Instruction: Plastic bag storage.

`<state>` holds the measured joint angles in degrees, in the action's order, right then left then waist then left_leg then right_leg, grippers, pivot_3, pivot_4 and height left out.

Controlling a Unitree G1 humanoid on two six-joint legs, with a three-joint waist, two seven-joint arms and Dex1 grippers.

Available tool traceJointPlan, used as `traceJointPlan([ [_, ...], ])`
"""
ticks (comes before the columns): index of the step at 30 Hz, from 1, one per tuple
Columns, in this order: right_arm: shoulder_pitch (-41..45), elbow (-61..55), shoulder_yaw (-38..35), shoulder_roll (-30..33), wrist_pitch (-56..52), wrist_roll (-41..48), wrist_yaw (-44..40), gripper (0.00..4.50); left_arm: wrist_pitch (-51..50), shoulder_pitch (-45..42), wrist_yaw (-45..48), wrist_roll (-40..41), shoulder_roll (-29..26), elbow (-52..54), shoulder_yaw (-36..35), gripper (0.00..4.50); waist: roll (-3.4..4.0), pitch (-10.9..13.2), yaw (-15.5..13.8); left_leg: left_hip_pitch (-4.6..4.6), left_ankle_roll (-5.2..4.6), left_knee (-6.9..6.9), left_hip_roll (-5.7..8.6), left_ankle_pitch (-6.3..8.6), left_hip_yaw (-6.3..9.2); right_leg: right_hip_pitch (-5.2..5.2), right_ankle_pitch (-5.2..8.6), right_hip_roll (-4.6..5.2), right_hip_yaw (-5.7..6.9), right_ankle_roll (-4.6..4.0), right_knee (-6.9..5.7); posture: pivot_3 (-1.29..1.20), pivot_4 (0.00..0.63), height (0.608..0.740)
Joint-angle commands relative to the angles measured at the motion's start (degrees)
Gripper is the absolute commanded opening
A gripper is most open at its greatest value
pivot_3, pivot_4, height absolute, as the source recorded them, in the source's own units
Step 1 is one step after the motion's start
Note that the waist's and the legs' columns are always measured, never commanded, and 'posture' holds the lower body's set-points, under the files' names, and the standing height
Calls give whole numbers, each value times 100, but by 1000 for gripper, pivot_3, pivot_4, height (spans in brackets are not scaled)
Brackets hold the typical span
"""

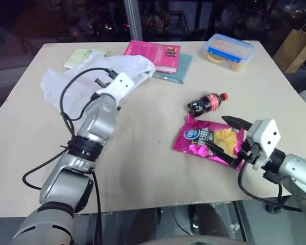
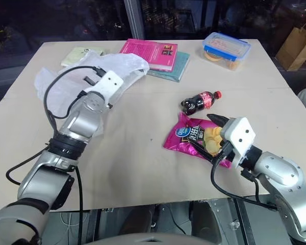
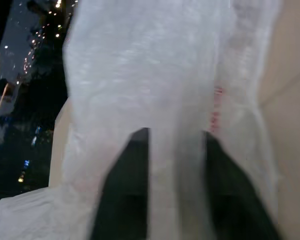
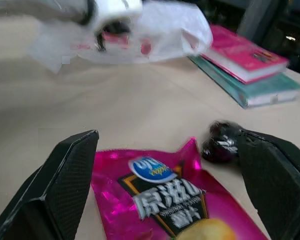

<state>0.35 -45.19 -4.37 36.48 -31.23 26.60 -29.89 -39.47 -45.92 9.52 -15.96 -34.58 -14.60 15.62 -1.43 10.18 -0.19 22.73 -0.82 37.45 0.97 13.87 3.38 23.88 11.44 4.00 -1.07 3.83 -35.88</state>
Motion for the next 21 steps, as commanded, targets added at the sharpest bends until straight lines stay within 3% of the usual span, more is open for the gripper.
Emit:
traceJointPlan([
  [1, 522, 409, 285, 121, 126, -636, 155, 4500, -402, 1, 385, 239, -220, 669, -706, 30, 0, 0, 36, -1, 0, 1, 0, 0, 1, 0, 0, 0, 1, 0, -1, 0, 150, 740],
  [4, 1357, 1203, 576, 157, 171, -1052, 107, 4500, -909, -68, 815, 593, -364, 1148, -1251, 30, 0, 0, 89, -2, 0, 2, 1, -1, 2, 0, -1, 0, 3, 0, -5, 0, 150, 740],
  [8, 2623, 2805, 1091, 390, 557, -1409, -780, 4500, -1624, -147, 1363, 991, -483, 1751, -1520, 30, 3, 3, 112, -4, 0, 5, 2, -1, 2, 0, -1, -1, 1, -1, -10, 0, 150, 740],
  [13, 4170, 5564, 2220, 383, 2775, -2785, -1621, 4500, -2578, -80, 1559, 1220, -542, 2731, -1571, 30, 3, 4, 118, -1, 0, 1, 7, -1, 2, 1, -2, 1, 1, -1, -3, 0, 150, 740],
  [21, 5956, 9560, 3002, -434, 5291, -3918, -2111, 4500, -3455, 313, 1386, 1338, -521, 3795, -1729, 30, 4, 13, 246, 4, 26, -10, 12, -15, 4, 6, -3, 6, -2, -3, 0, 0, 150, 740],
])
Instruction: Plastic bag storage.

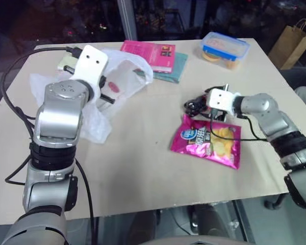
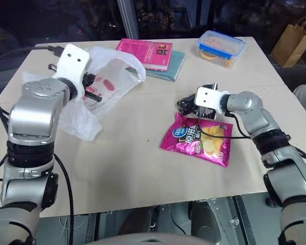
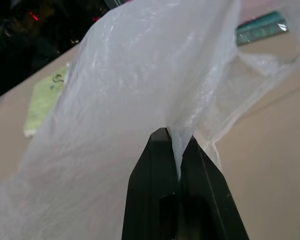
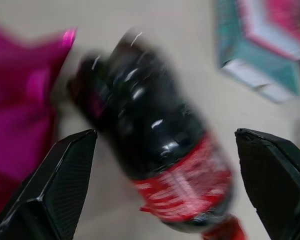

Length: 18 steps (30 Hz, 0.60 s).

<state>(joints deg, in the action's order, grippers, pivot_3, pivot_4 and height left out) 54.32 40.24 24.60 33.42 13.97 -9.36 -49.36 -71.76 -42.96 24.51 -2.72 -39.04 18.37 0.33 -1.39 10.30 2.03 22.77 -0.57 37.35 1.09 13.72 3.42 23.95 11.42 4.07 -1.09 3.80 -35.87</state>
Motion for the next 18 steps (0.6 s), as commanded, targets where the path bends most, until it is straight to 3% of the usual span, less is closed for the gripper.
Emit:
traceJointPlan([
  [1, 735, 1399, 163, -201, 981, -472, -126, 4500, -288, 51, -131, 23, -77, 585, -208, 30, 1, 0, 34, -2, 1, 0, 0, 0, -2, 0, 0, 0, -3, 0, -1, 0, 150, 740],
  [6, 1291, 2723, 241, -641, 1330, -880, -150, 4500, -503, 187, -215, 115, -73, 945, -259, 30, 0, 0, 40, -4, 4, -3, 2, -1, 6, 1, 0, 1, 0, -1, -3, 0, 150, 740],
  [12, 1502, 3331, 273, -956, 1218, -1267, 101, 4500, -523, 254, -204, 278, -101, 1188, -386, 30, 2, -3, 42, -12, 8, -3, 2, -1, 12, -1, -1, 0, -4, -2, -7, 0, 150, 740],
  [18, 1532, 3112, -229, -776, 1051, -696, -2059, 4500, -512, 409, -231, 358, -164, 1291, -435, 30, 2, -4, 45, -23, 12, -3, 3, 0, 13, -9, -1, -2, -7, -2, -11, 0, 150, 740],
])
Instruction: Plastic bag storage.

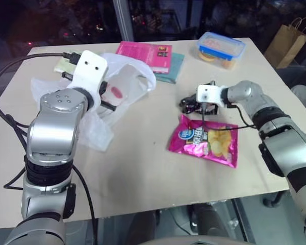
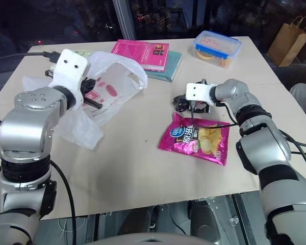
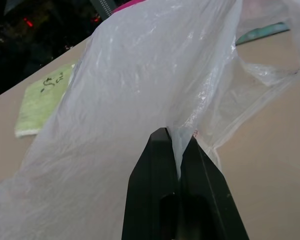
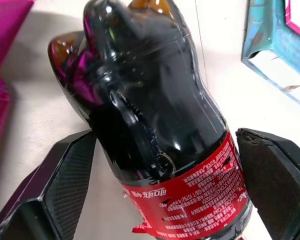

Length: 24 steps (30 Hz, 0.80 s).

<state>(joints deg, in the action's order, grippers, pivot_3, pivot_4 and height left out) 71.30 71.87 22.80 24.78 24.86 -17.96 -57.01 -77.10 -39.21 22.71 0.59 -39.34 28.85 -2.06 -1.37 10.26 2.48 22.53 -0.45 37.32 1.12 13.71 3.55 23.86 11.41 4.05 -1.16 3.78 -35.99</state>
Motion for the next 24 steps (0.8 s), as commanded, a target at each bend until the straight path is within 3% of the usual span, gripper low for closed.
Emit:
traceJointPlan([
  [1, -157, -154, -127, 112, -93, 233, -1386, 4500, 41, 56, -59, 38, -141, 237, -201, 30, 0, 0, 2, -1, 0, 0, 0, 1, 0, -2, 0, 0, 0, 0, 0, 0, 150, 740],
  [5, -211, -501, -219, 207, -16, 228, -1298, 4500, 116, 53, -113, 84, -103, 157, -169, 30, 1, 1, 10, -5, 0, 0, 0, 1, 1, -2, 0, -1, -2, 0, -6, 0, 150, 740],
  [10, -280, -255, 60, 65, 154, -415, 180, 4500, 209, -13, -125, 140, -38, 97, -44, 30, 1, 1, 4, -5, 2, 0, 0, 1, 1, 2, 0, 0, -6, 0, -9, 0, 150, 740],
  [18, -446, 167, 401, -97, -19, -1020, 1094, 4500, 82, 34, -166, 212, -65, 250, -45, 30, -3, -2, -28, -4, 4, 1, 10, 1, 1, 0, 0, 6, -5, 0, -11, 0, 150, 740],
  [19, -467, 176, 428, -85, 4, -1063, 1132, 3929, 55, 46, -169, 221, -74, 289, -55, 0, -3, -3, -27, -7, 4, 1, 10, 1, 1, -3, 0, 6, -5, 0, -11, 0, 150, 740],
  [21, -500, 156, 450, -52, 95, -1121, 1195, 3252, -5, 82, -175, 242, -94, 375, -81, 0, -4, -5, -30, -14, 4, 1, 10, 1, 1, -9, 0, 6, -3, 0, -12, 0, 150, 740],
  [24, -446, -42, 418, 83, 379, -1118, 1302, 3130, -78, 104, -186, 303, -80, 443, -106, 0, -5, -6, -35, -15, 5, 1, 11, 1, 4, -13, 0, 6, 4, 0, -12, 0, 150, 740],
])
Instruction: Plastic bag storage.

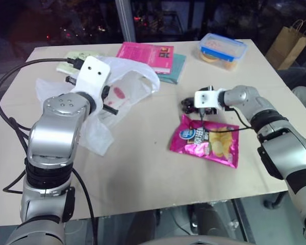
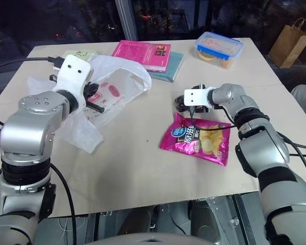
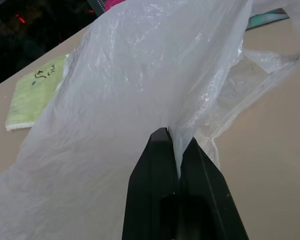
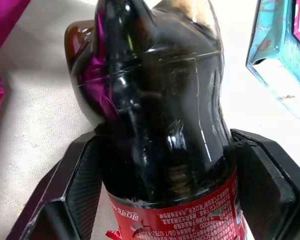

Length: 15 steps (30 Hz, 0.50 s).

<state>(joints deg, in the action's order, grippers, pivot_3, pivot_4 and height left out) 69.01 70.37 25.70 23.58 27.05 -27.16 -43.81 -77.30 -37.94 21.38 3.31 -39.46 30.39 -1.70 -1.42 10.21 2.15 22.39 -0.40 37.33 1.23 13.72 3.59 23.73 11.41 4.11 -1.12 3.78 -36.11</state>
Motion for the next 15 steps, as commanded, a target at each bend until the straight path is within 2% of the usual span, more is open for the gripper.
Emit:
traceJointPlan([
  [1, -197, 19, 66, 251, 234, -123, -54, 3130, -77, -21, -58, 56, -48, 306, -149, 0, 0, 0, -4, 0, 0, 0, 2, 0, 0, 0, 0, 1, 0, 0, 0, 0, 150, 740],
  [5, -240, -696, -493, 415, 178, 632, -667, 3130, -147, -33, -67, 149, 12, 344, -176, 0, 3, 4, -4, 5, 1, 0, 3, -1, 3, 2, 0, 2, 2, 0, 0, 0, 150, 740],
  [8, -474, -1712, -976, 497, -474, 1348, -1249, 3129, -130, -119, -79, 230, 82, 263, -189, 0, 7, 7, 18, 17, 1, 0, 2, -1, 3, 10, 0, 1, 2, 0, 8, 0, 150, 740],
  [12, -1086, -3743, -1491, 642, -2028, 2110, -1612, 3128, -64, -264, -101, 316, 193, 95, -140, 0, 12, 10, 33, 52, 1, -2, -1, -1, 12, 54, 0, 1, -16, 0, 1, 0, 150, 740],
  [15, -1572, -5327, -1799, 655, -3326, 2525, -1530, 3128, -51, -403, -108, 383, 271, -23, -132, 0, 13, 11, 15, 58, 1, -4, -2, 0, 9, 68, 0, 0, -21, 0, -9, 0, 150, 740],
])
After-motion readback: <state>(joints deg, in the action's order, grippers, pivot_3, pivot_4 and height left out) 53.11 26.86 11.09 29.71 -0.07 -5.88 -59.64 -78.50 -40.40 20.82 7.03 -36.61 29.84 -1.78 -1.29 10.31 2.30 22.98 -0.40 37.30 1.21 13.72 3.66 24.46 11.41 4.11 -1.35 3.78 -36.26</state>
